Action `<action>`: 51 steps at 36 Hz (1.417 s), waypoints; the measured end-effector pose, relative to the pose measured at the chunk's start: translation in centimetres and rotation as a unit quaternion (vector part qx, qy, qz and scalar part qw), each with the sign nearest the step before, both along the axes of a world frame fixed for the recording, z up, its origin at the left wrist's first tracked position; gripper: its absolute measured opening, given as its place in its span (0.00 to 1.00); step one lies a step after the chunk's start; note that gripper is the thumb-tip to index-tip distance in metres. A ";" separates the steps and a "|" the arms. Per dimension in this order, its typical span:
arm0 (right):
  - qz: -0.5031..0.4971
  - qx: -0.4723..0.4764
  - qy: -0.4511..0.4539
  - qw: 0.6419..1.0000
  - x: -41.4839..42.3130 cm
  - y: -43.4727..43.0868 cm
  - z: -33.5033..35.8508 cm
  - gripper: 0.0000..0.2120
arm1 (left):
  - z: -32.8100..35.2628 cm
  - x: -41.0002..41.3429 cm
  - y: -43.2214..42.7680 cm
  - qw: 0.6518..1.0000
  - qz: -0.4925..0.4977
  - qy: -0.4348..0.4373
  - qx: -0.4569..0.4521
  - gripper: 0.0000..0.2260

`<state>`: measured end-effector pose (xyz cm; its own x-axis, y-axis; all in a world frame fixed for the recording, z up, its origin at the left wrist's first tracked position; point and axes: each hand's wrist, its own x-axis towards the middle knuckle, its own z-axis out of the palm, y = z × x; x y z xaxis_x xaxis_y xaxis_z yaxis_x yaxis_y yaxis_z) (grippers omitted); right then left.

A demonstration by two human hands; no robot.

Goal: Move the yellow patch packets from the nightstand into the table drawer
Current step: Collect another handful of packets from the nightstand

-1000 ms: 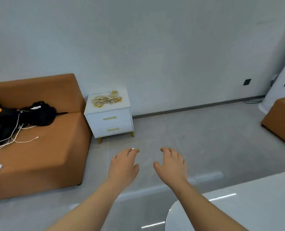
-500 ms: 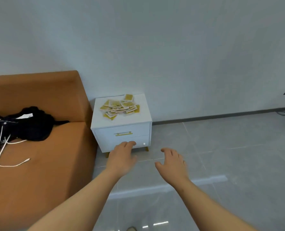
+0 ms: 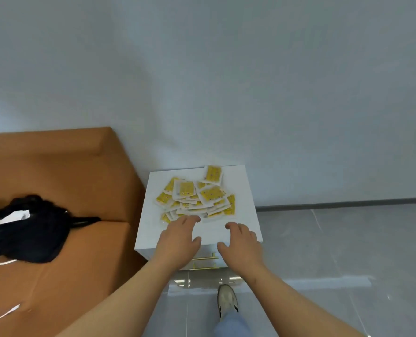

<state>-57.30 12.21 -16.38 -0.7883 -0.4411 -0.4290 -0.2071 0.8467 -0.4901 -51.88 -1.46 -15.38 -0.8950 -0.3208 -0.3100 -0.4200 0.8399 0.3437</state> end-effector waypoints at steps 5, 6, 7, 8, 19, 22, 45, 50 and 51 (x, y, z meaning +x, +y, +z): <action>0.019 0.019 -0.013 1.000 -7.5 -5.1 -2.3 0.24 | -2.4 -6.8 -4.3 1.000 0.011 -0.014 0.000 0.21; 0.025 0.021 -0.019 0.999 -8.6 -6.0 -3.0 0.24 | -3.2 -7.8 -5.0 1.000 0.012 -0.018 0.001 0.21; 0.032 0.023 -0.027 0.999 -9.5 -6.7 -3.7 0.24 | -3.9 -8.7 -5.8 1.000 0.010 -0.025 0.001 0.21; 0.042 0.027 -0.035 0.998 -10.3 -7.4 -4.5 0.25 | -4.7 -9.5 -6.4 0.999 0.006 -0.033 -0.002 0.21; 0.084 0.115 -0.049 0.989 -18.9 -12.3 -15.1 0.37 | -15.6 -17.2 -12.7 0.987 -0.029 -0.122 -0.105 0.33; 0.075 0.131 -0.072 0.986 -20.7 -13.9 -17.7 0.46 | -18.8 -18.4 -13.9 0.984 -0.002 -0.156 -0.092 0.40; 0.112 0.139 -0.068 0.982 -21.4 -14.8 -21.6 0.44 | -24.7 -18.0 -15.6 0.991 -0.034 0.047 -0.118 0.33; 0.069 0.119 -0.144 0.980 -21.0 -14.9 -20.9 0.51 | -23.6 -17.7 -17.0 0.990 -0.059 0.024 -0.126 0.23; 0.052 0.108 -0.149 0.982 -21.1 -15.0 -20.8 0.44 | -23.3 -17.7 -17.2 0.990 -0.064 0.030 -0.119 0.20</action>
